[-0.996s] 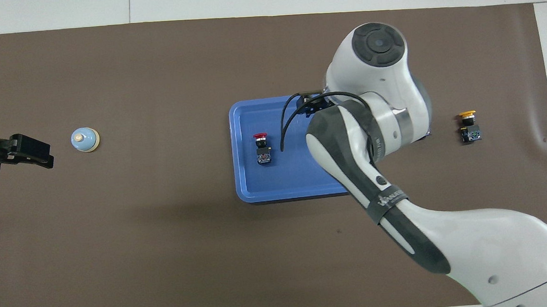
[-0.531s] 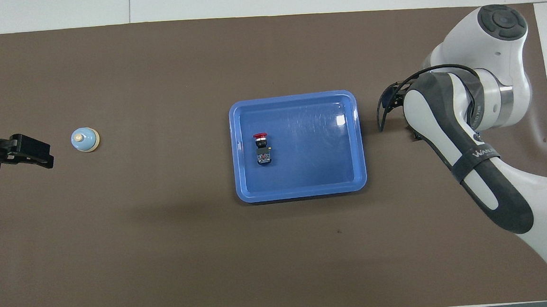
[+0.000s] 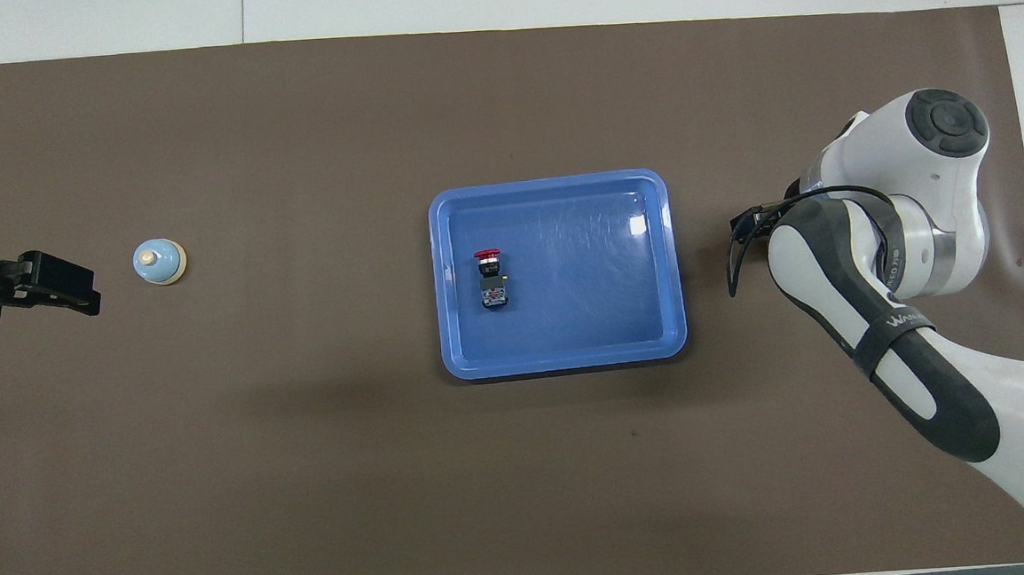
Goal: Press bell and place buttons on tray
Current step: 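Move the right gripper back to the green button and grasp it, then carry the green button into the tray beside the red one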
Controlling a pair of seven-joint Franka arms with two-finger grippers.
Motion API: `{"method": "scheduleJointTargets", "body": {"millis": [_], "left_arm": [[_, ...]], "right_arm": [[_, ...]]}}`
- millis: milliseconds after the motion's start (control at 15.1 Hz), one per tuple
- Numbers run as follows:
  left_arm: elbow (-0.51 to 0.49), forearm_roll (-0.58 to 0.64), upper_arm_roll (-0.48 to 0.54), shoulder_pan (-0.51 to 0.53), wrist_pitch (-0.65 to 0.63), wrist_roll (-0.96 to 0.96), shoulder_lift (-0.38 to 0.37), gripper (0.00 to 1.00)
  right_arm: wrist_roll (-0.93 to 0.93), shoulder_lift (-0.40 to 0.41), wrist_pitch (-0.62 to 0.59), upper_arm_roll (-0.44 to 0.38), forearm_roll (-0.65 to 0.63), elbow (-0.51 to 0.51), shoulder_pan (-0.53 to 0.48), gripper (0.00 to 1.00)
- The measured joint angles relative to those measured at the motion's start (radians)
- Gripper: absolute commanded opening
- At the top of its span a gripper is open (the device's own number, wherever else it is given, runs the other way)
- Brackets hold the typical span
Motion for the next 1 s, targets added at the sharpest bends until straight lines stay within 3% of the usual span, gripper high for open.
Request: {"method": "scheduleJointTargets", "body": {"millis": [133,199,398,598,996], "left_arm": [[0.000,0.000,0.000,0.000,0.000,0.000,0.000,1.00],[0.000,0.000,0.000,0.000,0.000,0.000,0.000,1.00],[0.000,0.000,0.000,0.000,0.000,0.000,0.000,1.00],[0.000,0.000,0.000,0.000,0.000,0.000,0.000,1.00],[0.000,0.000,0.000,0.000,0.000,0.000,0.000,1.00]], "right_arm": [[-0.020,-0.010,0.007,0.000,0.000,-0.019,-0.016,0.98],[-0.023,-0.014,0.014,0.000,0.000,-0.029,-0.021,0.88],[-0.026,-0.020,0.051,0.002,0.000,-0.050,-0.022,0.85],[-0.027,-0.020,0.064,0.004,0.000,-0.056,-0.022,0.76],[-0.029,-0.020,0.099,0.007,-0.001,-0.061,-0.021,0.18]]}}
